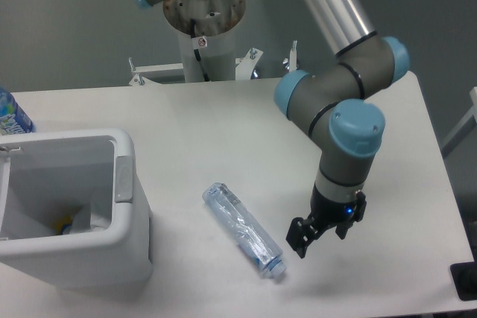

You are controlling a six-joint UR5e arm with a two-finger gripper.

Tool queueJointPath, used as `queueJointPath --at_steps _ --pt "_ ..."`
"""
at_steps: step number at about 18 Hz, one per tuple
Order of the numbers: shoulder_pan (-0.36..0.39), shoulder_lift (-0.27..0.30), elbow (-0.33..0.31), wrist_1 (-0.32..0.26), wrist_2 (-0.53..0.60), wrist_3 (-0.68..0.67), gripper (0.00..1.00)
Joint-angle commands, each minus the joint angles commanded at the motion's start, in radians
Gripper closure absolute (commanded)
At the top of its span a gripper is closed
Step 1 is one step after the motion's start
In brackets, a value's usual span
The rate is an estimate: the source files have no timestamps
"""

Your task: Place the trash in the trash can

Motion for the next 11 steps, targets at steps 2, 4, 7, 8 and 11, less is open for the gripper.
queueJointPath --at_steps 2,4,7,8,11 --pt "-0.008 -0.025 0.012 0.002 0.041 -0.031 0.0" --pt "-0.035 -0.051 0.026 0.006 0.087 -0.058 0.0" --pt "-0.051 -0.08 0.049 0.006 0.123 -0.069 0.0" --pt "-0.052 -0.08 0.049 0.006 0.121 -0.075 0.0" --pt "-0.066 -0.08 0.055 0.006 0.118 -0.077 0.0"
